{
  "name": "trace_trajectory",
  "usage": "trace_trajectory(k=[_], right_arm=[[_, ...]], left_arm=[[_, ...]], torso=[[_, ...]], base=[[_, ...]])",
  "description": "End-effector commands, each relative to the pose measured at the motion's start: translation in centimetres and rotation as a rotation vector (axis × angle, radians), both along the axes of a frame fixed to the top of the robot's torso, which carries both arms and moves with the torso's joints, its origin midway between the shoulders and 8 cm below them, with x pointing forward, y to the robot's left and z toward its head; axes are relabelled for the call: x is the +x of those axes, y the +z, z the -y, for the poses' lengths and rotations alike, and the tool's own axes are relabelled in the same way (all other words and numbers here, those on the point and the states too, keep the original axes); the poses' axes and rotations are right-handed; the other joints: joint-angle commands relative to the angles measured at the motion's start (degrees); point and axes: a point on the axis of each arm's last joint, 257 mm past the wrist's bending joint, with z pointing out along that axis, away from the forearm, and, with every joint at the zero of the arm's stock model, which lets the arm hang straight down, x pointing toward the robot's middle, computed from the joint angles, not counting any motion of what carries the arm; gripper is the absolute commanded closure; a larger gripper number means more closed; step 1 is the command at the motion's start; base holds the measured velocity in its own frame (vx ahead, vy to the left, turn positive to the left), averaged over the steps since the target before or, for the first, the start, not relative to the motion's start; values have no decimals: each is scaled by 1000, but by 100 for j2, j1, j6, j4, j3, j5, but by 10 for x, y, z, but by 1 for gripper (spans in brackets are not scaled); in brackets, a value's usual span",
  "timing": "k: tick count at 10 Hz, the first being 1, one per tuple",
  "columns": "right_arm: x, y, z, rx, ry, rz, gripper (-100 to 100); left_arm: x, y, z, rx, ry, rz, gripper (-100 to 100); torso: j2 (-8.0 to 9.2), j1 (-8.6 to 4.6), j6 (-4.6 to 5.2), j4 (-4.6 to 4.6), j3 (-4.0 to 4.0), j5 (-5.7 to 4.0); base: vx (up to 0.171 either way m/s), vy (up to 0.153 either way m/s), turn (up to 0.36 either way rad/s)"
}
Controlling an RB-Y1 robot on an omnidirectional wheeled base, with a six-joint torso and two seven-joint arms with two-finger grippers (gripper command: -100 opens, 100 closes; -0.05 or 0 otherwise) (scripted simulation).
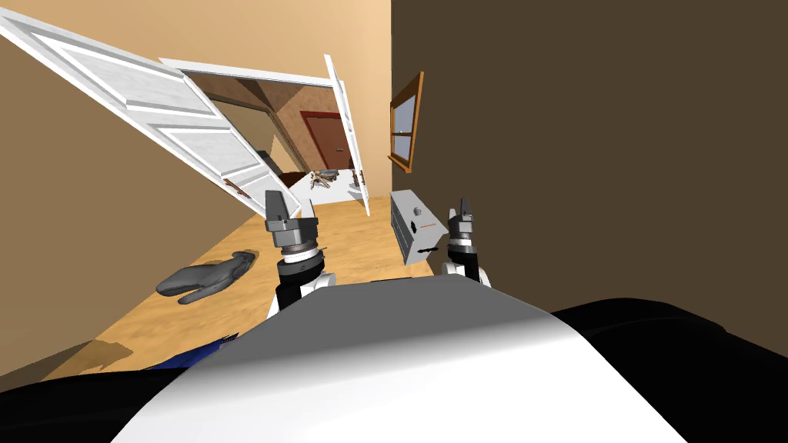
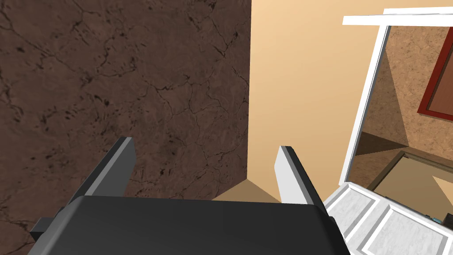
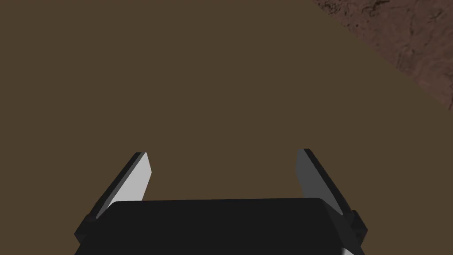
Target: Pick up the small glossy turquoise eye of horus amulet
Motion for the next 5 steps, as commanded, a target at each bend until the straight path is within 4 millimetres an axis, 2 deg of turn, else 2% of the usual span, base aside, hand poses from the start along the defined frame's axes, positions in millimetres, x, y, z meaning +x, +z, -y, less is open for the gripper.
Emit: trace_trajectory(k=[1, 5], right_arm=[[1, -5, -2, -42, 13, -23, -100], [3, -33, -4, -182, 37, -129, -100]], left_arm=[[0, 0, 0, 0, 0, 0, 0], [0, 0, 0, 0, 0, 0, 0]], torso=[[0, 0, 0, 0, 0, 0], [-14, 12, 1, -3, -8, 3]], base=[[12, 12, -21], [35, 36, -48]])
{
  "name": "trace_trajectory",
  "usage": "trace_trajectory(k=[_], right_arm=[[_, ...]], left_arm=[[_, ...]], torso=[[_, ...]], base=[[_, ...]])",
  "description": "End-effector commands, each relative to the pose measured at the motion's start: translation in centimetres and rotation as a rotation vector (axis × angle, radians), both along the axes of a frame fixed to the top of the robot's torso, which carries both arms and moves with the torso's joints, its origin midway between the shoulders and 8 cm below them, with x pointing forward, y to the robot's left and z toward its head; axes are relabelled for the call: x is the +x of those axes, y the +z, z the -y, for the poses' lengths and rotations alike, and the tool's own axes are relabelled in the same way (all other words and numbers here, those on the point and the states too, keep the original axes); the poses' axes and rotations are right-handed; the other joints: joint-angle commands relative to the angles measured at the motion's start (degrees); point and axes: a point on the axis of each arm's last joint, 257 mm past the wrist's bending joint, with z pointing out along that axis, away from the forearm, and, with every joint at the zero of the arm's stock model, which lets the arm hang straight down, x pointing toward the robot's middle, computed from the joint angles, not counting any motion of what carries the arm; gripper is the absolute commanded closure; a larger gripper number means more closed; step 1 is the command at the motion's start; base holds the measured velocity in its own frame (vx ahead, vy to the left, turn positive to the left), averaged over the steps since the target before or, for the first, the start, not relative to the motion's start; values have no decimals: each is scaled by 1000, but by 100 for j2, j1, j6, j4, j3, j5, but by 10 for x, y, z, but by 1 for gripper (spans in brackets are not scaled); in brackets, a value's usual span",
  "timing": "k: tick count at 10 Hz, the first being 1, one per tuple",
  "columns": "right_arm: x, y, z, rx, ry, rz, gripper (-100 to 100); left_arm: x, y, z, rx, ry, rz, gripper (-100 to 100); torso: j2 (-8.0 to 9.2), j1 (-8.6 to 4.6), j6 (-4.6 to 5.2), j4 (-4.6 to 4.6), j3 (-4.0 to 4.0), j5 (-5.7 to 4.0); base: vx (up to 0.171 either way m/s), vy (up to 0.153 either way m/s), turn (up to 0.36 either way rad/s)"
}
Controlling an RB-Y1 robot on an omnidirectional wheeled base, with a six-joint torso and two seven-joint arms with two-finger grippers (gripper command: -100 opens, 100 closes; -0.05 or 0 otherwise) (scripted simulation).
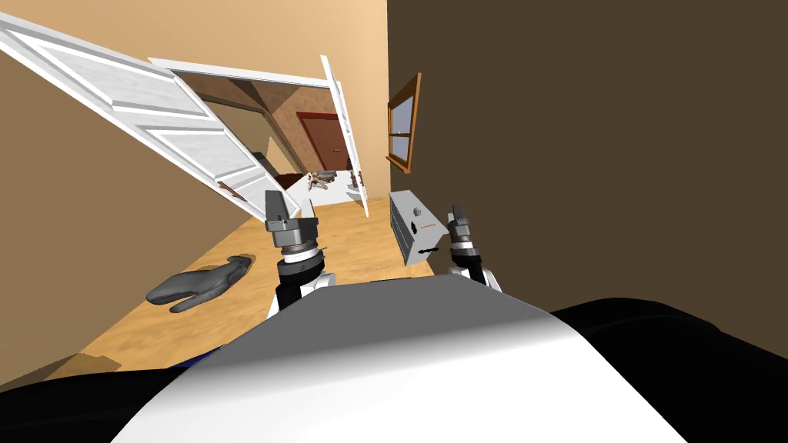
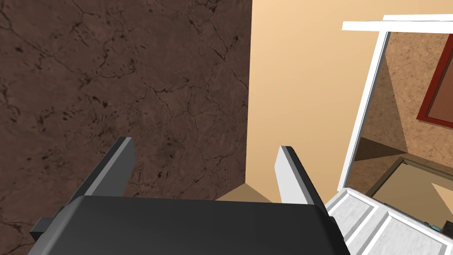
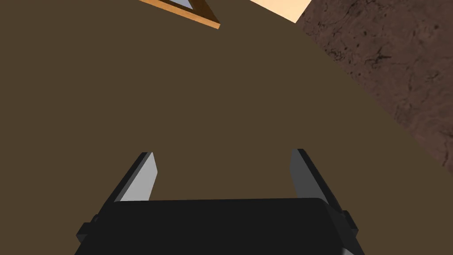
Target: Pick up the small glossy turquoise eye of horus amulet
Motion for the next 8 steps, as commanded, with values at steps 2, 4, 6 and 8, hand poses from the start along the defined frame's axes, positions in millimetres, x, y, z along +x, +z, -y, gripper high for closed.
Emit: trace_trajectory(k=[2, 4, 6, 8], right_arm=[[0, -14, 0, -78, 13, -56, -100], [0, -25, 1, -124, 17, -93, -100], [-2, -48, 6, -212, 21, -169, -100], [-4, -60, 8, -268, 28, -211, -100]], left_arm=[[0, 0, 0, 0, 0, 0, 0], [0, 0, 0, 0, 0, 0, 0], [0, 0, 0, 0, 0, 0, 0], [0, 0, 0, 0, 0, 0, 0]], torso=[[4, -1, -1, 1, 2, 0], [4, 2, 1, 1, 2, 0], [4, 0, 0, 1, 2, 0], [3, 2, -1, 1, 1, 1]], base=[[19, 34, -29], [36, 45, -52], [34, 44, -61], [27, 46, -33]])
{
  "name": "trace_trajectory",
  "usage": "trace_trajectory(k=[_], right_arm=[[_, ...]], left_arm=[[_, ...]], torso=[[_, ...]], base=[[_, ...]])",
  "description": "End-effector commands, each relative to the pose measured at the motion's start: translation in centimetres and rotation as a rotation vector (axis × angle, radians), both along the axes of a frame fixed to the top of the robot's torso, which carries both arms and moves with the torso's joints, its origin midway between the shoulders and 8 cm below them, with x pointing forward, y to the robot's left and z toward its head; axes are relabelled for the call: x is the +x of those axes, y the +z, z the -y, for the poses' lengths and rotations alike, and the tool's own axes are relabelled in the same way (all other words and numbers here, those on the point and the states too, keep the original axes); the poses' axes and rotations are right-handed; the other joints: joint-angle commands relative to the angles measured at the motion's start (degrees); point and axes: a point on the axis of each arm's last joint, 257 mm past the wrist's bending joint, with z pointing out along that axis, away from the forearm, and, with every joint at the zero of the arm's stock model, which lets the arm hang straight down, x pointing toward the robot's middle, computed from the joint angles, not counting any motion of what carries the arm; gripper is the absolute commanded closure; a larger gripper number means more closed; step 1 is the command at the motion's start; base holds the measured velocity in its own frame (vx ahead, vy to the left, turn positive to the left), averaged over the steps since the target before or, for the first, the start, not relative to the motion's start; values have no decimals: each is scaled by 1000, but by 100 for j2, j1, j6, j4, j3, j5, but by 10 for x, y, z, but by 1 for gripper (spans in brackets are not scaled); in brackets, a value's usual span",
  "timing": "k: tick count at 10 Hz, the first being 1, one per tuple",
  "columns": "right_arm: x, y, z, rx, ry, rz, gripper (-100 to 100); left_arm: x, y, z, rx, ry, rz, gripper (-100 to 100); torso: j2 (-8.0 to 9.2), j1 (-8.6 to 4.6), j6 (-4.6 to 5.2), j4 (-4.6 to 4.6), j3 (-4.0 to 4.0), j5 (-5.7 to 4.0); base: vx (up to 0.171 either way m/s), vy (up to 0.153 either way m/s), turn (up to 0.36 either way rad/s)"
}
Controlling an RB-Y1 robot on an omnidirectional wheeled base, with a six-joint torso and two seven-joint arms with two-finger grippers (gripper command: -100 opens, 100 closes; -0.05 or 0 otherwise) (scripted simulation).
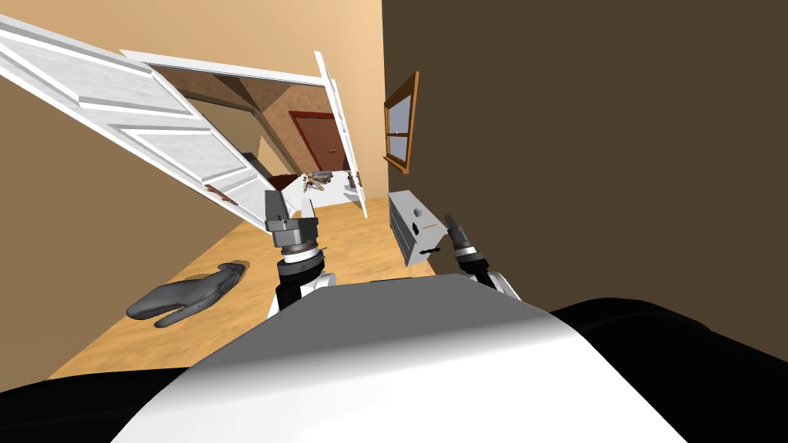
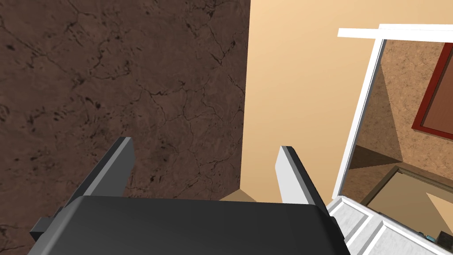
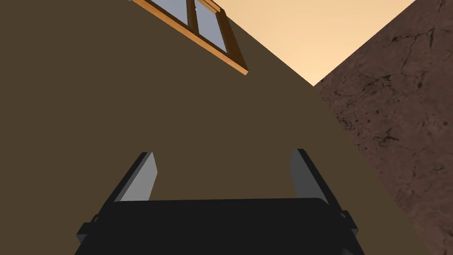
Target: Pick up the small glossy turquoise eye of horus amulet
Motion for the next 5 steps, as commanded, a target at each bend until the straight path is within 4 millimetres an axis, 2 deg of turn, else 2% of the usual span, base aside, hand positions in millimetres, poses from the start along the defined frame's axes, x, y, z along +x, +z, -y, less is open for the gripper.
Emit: trace_trajectory(k=[1, 2, 4, 5], right_arm=[[-3, -18, 7, -67, -1, -59, -100], [-3, -18, 6, -76, 5, -61, -100], [-9, -43, 15, -171, 9, -141, -100], [-9, -43, 14, -177, 13, -142, -100]], left_arm=[[0, 0, 0, 0, 0, 0, 0], [0, 0, 0, 0, 0, 0, 0], [0, 0, 0, 0, 0, 0, 0], [0, 0, 0, 0, 0, 0, 0]], torso=[[0, 0, 0, 0, 0, 0], [-1, 6, 1, 0, 0, 1], [-1, 1, 0, 0, -1, 0], [-7, 5, 0, -1, -4, 1]], base=[[33, 65, -85], [28, 51, -39], [39, 55, -70], [45, 46, -32]])
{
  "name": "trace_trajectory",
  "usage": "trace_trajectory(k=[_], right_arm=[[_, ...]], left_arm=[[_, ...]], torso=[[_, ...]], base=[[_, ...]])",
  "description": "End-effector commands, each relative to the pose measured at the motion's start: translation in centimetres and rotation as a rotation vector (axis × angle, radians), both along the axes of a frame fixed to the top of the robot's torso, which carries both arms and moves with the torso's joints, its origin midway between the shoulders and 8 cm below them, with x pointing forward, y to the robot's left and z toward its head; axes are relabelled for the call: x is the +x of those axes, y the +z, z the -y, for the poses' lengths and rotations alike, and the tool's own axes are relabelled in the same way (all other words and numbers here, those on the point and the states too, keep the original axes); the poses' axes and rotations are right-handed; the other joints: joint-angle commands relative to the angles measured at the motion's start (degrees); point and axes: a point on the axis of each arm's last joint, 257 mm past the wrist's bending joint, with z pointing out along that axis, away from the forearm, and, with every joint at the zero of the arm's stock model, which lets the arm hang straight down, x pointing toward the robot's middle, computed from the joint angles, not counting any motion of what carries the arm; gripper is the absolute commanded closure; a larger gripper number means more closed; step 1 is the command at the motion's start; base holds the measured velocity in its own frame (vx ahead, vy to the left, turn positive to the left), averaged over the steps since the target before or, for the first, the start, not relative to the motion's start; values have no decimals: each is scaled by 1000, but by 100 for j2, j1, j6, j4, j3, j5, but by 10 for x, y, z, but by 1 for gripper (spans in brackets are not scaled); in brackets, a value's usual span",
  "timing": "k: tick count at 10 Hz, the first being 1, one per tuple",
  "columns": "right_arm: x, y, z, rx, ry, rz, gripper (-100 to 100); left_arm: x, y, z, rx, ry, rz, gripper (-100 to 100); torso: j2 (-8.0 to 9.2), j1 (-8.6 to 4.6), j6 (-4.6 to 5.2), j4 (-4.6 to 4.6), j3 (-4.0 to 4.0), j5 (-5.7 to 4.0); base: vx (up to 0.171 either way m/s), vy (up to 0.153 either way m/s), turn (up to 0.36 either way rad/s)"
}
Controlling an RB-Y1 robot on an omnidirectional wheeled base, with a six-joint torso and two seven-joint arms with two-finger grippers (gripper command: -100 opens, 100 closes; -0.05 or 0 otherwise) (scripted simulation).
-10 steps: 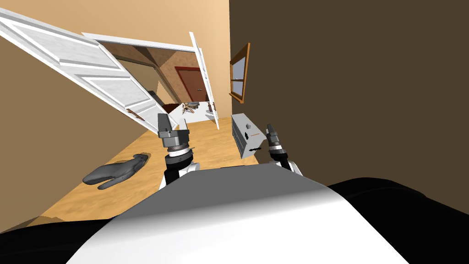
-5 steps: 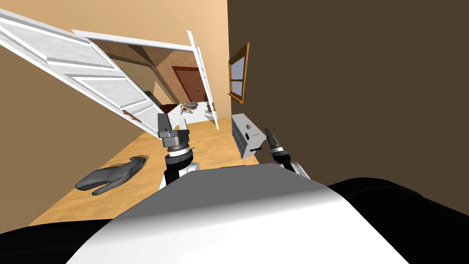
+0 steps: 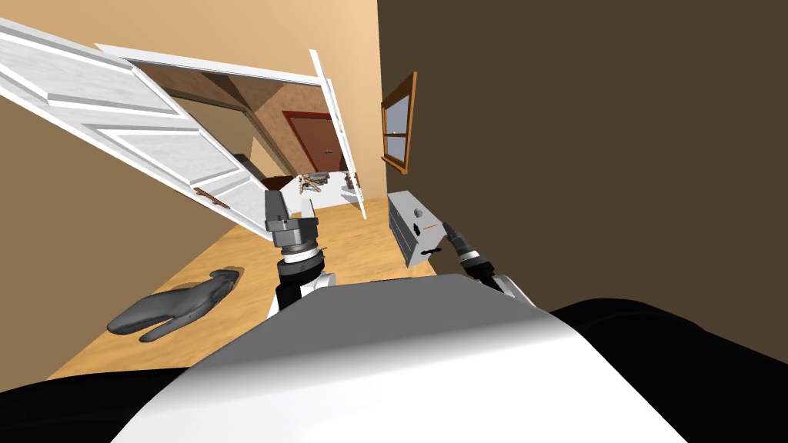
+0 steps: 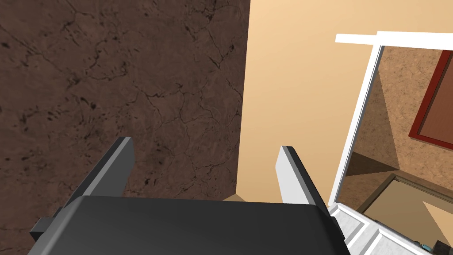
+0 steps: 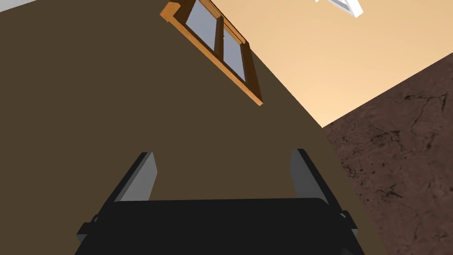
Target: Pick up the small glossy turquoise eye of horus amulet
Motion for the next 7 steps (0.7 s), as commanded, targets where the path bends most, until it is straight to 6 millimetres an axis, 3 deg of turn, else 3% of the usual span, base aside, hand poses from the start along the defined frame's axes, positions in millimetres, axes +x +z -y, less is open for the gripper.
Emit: trace_trajectory(k=[1, 6, 7], right_arm=[[-4, -14, 5, -62, 8, -48, -100], [-26, -65, 26, -254, 34, -210, -100], [-26, -65, 26, -264, 42, -212, -100]], left_arm=[[0, 0, 0, 0, 0, 0, 0], [0, 0, 0, 0, 0, 0, 0], [0, 0, 0, 0, 0, 0, 0]], torso=[[0, 0, 0, 0, 0, 0], [-10, 4, 0, -2, -6, 1], [-17, 7, 1, -4, -9, 1]], base=[[45, 42, -37], [76, 68, -65], [71, 44, -32]])
